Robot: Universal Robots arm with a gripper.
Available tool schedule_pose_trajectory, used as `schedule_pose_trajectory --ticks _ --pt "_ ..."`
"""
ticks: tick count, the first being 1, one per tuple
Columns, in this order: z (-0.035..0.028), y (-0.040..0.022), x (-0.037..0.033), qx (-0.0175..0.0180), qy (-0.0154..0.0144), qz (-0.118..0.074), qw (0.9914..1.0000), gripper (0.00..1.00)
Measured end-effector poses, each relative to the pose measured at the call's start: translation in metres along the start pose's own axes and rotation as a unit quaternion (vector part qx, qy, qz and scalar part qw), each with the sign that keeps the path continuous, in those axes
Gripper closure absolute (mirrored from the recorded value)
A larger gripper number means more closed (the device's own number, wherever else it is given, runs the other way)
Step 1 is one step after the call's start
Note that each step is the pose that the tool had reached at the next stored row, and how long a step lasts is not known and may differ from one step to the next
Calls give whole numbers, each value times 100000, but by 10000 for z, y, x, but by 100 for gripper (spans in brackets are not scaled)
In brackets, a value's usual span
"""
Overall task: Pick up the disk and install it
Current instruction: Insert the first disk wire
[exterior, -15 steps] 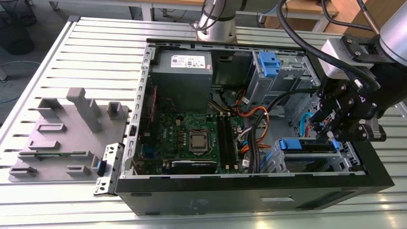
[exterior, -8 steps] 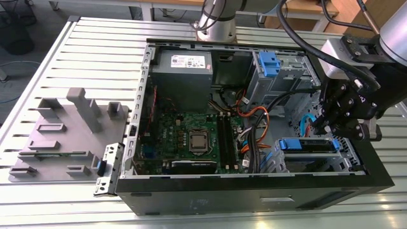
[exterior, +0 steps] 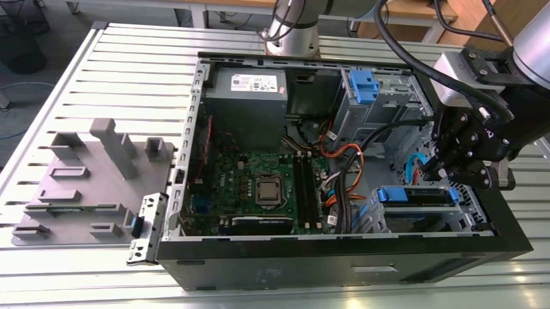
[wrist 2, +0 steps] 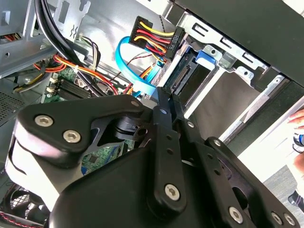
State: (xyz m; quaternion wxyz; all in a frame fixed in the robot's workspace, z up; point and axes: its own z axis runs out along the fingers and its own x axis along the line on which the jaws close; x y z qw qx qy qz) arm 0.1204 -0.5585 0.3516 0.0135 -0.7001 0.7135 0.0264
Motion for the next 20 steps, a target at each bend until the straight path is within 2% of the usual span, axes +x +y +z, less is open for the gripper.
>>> schedule_pose_trajectory --ticks 9,15,20 --pt "13 3 29 91 -16 -13 100000 84" --pt "59 26 70 746 -14 -71 99997 84" --pt "82 49 86 968 -9 -93 99995 84"
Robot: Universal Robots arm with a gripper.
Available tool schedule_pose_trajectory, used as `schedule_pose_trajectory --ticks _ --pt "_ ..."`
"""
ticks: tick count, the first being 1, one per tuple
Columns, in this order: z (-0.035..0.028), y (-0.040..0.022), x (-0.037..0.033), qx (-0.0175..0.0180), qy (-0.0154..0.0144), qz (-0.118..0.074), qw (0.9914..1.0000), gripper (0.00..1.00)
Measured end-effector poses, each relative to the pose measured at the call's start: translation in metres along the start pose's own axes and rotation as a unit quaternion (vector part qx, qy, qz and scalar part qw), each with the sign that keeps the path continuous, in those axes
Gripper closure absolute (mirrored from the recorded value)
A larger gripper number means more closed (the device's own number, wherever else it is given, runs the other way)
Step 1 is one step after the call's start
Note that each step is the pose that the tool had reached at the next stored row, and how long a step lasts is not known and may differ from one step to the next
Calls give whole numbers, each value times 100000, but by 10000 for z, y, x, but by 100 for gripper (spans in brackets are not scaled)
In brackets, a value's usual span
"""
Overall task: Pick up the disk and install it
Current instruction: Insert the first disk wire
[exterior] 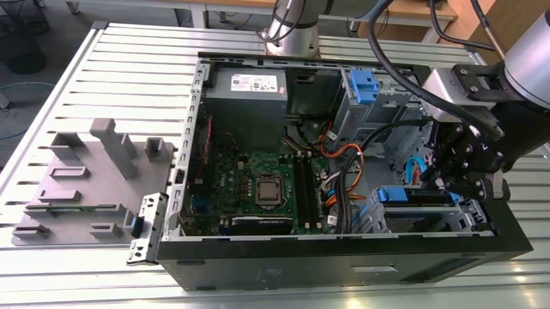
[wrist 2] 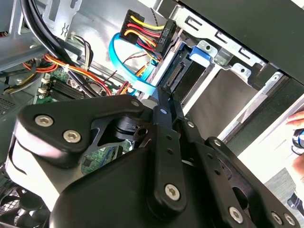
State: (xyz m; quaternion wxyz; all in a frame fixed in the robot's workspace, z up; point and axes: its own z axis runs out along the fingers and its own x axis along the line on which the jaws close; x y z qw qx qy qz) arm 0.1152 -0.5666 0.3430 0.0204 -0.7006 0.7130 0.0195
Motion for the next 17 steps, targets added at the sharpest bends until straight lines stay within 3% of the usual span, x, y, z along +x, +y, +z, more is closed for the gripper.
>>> schedule_pose_trajectory --ticks 7,17 --pt "27 32 4 87 -8 -18 100000 84" --pt "33 24 14 91 -12 -14 100000 84"
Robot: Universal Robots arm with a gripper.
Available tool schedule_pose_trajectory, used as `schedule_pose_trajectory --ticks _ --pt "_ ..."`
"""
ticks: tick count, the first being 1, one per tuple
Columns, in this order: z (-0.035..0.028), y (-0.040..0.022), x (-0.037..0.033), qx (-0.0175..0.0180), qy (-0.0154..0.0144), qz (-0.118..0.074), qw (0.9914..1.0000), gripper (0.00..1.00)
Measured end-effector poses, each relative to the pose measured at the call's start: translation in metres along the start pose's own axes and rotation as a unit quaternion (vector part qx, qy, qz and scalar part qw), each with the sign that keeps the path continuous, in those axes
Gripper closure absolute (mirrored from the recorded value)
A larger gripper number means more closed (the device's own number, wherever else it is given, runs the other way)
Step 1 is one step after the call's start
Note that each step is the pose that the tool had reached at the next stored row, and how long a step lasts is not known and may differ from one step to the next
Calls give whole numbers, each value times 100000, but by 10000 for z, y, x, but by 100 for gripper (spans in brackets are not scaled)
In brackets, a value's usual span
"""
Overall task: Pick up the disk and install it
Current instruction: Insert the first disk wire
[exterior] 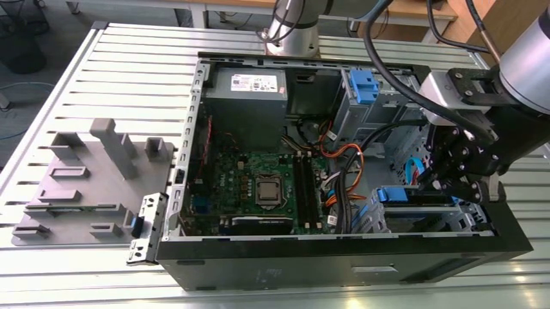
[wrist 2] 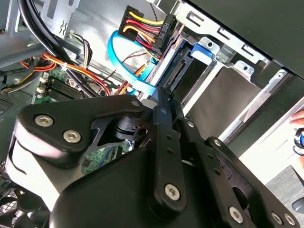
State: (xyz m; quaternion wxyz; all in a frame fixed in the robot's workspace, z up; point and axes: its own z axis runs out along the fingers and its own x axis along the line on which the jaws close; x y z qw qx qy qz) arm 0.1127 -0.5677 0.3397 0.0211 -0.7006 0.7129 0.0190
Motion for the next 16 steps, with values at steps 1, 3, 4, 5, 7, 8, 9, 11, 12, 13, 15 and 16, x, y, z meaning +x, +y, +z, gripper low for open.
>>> schedule_pose_trajectory --ticks 1,3,4,5,7,8,9,11,12,13,15,16 --pt "3 0 0 0 -1 -3 100000 84" --pt "4 0 1 -2 13 -1 100000 84" --pt "6 0 1 -1 9 -1 100000 84" --pt "9 0 1 1 1 -2 100000 84" --pt "12 0 1 0 2 -1 100000 84" --pt "12 0 2 1 6 0 100000 84" --pt "12 0 2 0 12 -1 100000 84" --pt "14 0 2 16 -210 -1 100000 84" --pt "15 0 1 29 -373 -7 99999 84" --pt "15 0 1 31 -381 -8 99999 84" --pt "14 1 1 33 -379 -4 99999 84" --pt "15 0 1 34 -364 -4 99999 84"
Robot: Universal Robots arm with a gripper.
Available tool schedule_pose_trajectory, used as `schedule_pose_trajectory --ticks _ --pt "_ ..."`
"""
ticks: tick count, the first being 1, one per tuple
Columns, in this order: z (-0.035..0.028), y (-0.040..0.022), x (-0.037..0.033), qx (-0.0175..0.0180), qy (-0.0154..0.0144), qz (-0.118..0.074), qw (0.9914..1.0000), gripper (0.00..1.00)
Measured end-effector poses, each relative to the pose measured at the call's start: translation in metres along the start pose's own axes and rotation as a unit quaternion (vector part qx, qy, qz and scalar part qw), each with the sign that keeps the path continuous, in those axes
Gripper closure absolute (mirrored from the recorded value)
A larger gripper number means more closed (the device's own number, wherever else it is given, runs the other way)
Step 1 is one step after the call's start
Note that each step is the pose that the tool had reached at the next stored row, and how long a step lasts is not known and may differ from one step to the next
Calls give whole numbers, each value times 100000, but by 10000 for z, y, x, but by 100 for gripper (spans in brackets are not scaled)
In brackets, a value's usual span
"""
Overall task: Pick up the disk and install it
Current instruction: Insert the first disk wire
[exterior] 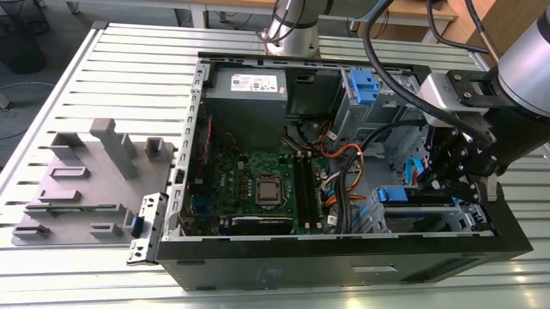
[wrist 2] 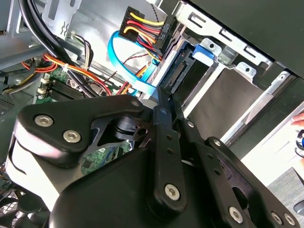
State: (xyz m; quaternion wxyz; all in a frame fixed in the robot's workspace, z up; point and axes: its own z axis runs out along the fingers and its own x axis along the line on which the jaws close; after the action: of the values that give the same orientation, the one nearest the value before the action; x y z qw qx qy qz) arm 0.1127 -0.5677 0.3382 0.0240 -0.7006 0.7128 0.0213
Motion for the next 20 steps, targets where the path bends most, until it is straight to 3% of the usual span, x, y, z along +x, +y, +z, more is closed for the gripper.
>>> schedule_pose_trajectory --ticks 20 --pt "29 0 5 -1 4 2 100000 84"
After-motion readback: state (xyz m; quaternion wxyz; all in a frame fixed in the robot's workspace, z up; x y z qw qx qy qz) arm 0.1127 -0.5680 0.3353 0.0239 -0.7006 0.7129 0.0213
